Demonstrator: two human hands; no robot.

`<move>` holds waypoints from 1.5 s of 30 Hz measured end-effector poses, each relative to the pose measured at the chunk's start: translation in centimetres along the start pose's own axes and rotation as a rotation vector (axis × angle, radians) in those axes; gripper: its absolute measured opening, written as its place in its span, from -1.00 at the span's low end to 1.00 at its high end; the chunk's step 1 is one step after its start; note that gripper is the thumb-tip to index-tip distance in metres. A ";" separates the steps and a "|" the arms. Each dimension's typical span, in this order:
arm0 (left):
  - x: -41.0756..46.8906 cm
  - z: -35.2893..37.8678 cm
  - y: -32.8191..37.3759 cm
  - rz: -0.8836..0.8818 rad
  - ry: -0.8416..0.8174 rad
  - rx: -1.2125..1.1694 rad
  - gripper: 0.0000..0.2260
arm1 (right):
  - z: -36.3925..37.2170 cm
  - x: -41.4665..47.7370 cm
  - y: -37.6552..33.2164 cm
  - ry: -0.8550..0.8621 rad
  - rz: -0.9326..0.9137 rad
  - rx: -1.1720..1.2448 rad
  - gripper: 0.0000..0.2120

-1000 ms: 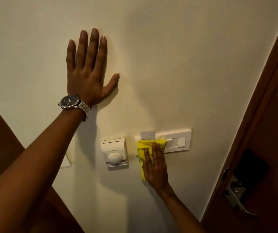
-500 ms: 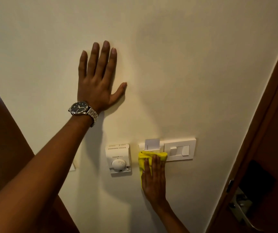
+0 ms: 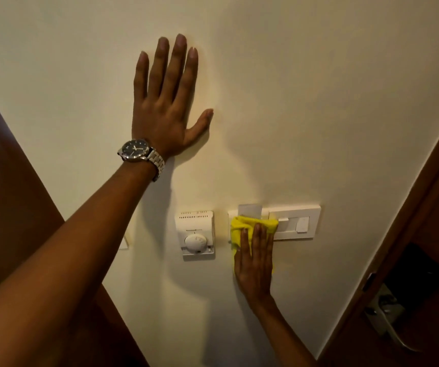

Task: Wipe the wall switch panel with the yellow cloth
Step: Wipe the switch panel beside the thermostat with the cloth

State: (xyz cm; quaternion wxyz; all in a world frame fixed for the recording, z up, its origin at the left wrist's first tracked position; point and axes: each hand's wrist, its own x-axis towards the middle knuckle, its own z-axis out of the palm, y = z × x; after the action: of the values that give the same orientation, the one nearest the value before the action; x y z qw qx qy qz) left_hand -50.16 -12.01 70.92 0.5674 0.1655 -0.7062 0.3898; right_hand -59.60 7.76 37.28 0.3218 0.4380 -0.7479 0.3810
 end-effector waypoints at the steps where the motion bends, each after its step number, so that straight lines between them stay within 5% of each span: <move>1: -0.1 -0.1 0.1 0.001 -0.007 0.001 -0.24 | 0.1 -1.0 0.3 -0.004 -0.024 -0.031 -0.44; 13: -0.1 -0.7 0.2 0.006 -0.023 -0.003 -0.25 | 1.5 -3.6 -0.8 -0.063 0.006 -0.026 -0.57; 39: 0.0 0.1 0.1 0.009 0.028 0.023 -0.24 | 1.5 -1.4 -0.6 0.019 -0.018 0.058 -0.42; 45: 0.0 -0.6 0.1 -0.001 0.001 0.006 -0.25 | 1.1 -2.5 1.2 -0.016 -0.146 -0.062 -0.29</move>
State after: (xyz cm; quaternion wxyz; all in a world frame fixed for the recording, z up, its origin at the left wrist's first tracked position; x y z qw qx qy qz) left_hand -49.79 -11.53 70.93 0.5674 0.1675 -0.7047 0.3918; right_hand -59.80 8.21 34.31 0.3561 0.4841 -0.7281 0.3297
